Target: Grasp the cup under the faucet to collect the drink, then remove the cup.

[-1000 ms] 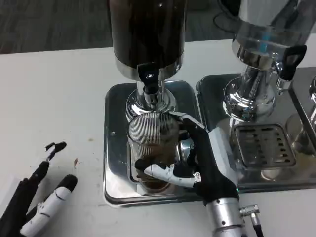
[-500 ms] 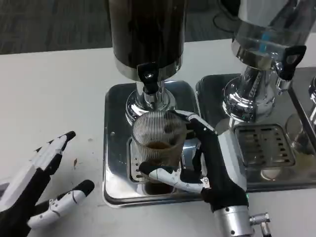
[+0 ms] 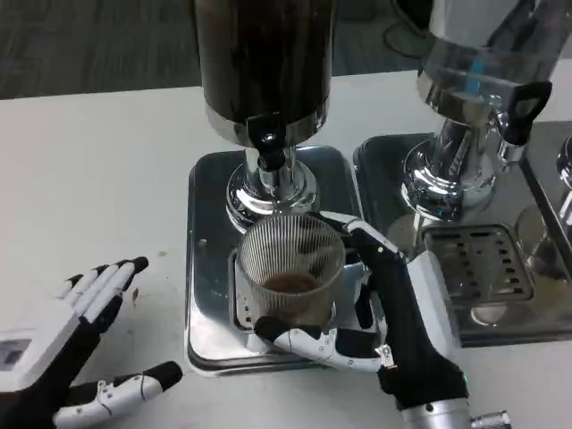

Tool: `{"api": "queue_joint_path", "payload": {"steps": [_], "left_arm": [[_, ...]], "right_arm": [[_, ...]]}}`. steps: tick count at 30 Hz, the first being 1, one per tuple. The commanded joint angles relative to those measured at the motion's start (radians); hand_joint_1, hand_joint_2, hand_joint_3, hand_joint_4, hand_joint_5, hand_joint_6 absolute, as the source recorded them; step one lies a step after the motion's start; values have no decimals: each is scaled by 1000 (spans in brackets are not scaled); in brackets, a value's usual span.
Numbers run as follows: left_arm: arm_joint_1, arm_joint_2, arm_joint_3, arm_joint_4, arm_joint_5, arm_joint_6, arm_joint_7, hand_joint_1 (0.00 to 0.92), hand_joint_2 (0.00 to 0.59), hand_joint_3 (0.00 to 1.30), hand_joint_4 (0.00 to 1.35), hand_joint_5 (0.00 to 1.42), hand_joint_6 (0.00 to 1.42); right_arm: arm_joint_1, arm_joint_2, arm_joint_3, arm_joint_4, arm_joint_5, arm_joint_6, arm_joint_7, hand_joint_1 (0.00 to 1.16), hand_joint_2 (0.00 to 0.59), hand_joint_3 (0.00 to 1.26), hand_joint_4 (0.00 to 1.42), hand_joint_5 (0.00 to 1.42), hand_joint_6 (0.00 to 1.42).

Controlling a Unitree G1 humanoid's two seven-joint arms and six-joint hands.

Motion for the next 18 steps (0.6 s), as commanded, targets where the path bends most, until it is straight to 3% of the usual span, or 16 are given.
{"api": "queue_joint_path", "payload": {"steps": [1, 5, 9, 14, 18], "left_arm": [[68, 17, 13, -87, 18, 45, 3, 0, 90, 0, 0, 0, 0], [137, 23, 30, -186, 42, 54, 13, 0, 90, 0, 0, 0, 0], [192, -13, 28, -197, 91, 93, 78, 0, 93, 0, 0, 0, 0], [266, -58, 36, -269, 111, 137, 126, 0, 97, 0, 0, 0, 0], [328, -90, 47, -360, 124, 171, 126, 0, 98, 0, 0, 0, 0]], "right_arm": [[64, 1, 23, -104, 3, -48, 18, 1002, 108, 567, 654, 918, 1369], [101, 5, 42, -145, 14, -54, 44, 1000, 108, 567, 654, 918, 1371], [117, 0, 44, -184, 2, -56, 58, 998, 111, 567, 654, 918, 1371], [138, -37, 49, -257, -21, -65, 98, 995, 119, 567, 654, 918, 1359], [156, -55, 50, -289, 19, -66, 143, 994, 118, 567, 654, 918, 1355]]}}
